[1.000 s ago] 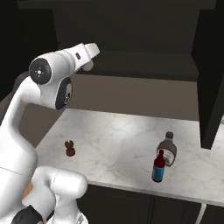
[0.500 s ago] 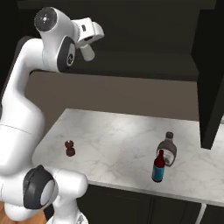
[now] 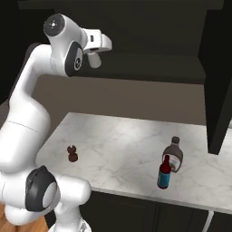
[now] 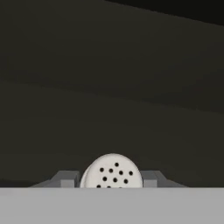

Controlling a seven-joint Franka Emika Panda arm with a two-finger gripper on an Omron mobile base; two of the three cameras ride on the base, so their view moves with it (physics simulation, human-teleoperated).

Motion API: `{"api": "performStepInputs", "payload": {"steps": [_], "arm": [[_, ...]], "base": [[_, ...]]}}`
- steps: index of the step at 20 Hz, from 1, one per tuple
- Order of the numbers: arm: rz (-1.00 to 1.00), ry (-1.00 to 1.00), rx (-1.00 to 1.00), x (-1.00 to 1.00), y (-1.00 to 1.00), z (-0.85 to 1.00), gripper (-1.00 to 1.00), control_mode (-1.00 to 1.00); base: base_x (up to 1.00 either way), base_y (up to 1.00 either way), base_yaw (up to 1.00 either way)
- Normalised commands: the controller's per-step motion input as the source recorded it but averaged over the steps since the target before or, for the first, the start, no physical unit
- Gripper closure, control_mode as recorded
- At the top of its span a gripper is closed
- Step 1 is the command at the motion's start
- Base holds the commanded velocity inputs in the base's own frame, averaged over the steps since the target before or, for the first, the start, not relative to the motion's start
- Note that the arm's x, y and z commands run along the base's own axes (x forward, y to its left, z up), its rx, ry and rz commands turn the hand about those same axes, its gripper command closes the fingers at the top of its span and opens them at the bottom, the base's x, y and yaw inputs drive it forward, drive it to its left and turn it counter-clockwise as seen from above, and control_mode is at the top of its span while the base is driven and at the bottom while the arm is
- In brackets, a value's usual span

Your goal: There are various items on the counter. Only move the condiments/shakers into the cabinet.

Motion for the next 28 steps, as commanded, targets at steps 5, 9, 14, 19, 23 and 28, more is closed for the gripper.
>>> {"api": "performStepInputs", "payload": {"steps": [5,9,14,19,23,28], "arm": [[-0.06,-0.02,0.02,0.52,0.00,0.00,1.00,-1.00],[-0.03,0.00,0.00,0.67,0.00,-0.05,1.00,-1.00],[-0.01,0.00,0.01,0.65,0.00,-0.18,1.00,-1.00],[0.00,0.00,0.02,0.60,0.00,-0.39,1.00,-1.00],[0.00,0.01,0.00,0.63,0.00,-0.49,1.00,-1.00],[0.00,0.01,0.00,0.53,0.00,-0.39,-1.00,-1.00]], "base": [[0.00,0.00,0.00],[0.00,0.00,0.00],[0.00,0.00,0.00],[0.00,0.00,0.00],[0.00,0.00,0.00],[0.00,0.00,0.00]]}}
